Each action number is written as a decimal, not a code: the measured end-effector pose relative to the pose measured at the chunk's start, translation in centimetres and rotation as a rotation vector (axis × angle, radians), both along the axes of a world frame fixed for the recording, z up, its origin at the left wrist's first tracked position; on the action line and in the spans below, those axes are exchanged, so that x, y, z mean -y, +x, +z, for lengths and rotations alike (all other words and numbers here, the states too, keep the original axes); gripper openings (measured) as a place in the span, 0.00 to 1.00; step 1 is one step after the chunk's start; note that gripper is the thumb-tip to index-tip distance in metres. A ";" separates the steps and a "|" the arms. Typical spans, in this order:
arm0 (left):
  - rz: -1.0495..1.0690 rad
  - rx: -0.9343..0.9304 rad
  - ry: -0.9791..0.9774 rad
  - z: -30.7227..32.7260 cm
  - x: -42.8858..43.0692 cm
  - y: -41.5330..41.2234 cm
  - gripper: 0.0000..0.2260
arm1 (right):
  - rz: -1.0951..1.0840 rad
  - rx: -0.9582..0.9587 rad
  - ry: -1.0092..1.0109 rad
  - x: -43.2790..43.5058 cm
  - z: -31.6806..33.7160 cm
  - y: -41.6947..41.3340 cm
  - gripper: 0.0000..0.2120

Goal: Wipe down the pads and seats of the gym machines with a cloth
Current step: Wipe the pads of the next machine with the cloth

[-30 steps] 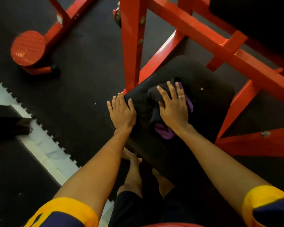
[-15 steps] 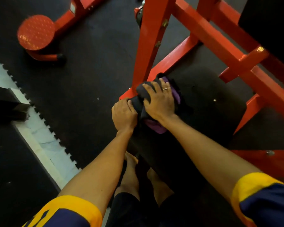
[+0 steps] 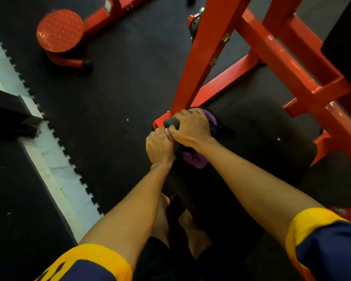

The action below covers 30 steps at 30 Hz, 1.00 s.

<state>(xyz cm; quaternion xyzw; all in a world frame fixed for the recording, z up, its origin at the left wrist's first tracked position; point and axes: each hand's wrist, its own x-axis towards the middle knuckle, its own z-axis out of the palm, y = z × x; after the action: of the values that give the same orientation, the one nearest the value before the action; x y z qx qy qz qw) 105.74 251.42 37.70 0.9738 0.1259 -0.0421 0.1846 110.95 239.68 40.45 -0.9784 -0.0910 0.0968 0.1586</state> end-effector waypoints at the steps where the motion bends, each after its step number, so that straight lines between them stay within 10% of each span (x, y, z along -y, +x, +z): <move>1: -0.024 -0.016 0.020 0.0 -0.1 -0.1 0.08 | 0.056 -0.007 0.014 -0.7 0.1 -0.2 0.28; 19: 0.080 -0.384 -0.565 -0.2 -5.2 3.4 0.19 | 0.011 0.213 0.102 1.1 -1.6 -5.9 0.27; 26: 0.294 -0.349 -0.903 -0.5 -5.5 3.1 0.14 | -0.312 0.140 -0.016 -2.6 -0.8 -5.3 0.27; 30: 0.400 -0.277 -0.885 -0.7 -6.2 1.0 0.12 | 0.003 0.157 0.102 -5.4 -1.2 -7.8 0.24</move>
<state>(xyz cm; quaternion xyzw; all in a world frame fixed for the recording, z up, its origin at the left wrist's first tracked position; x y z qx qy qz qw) 106.73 257.63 37.05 0.7445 0.3033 -0.1841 0.5655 103.13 245.08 39.28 -0.9735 -0.1095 0.0155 0.2003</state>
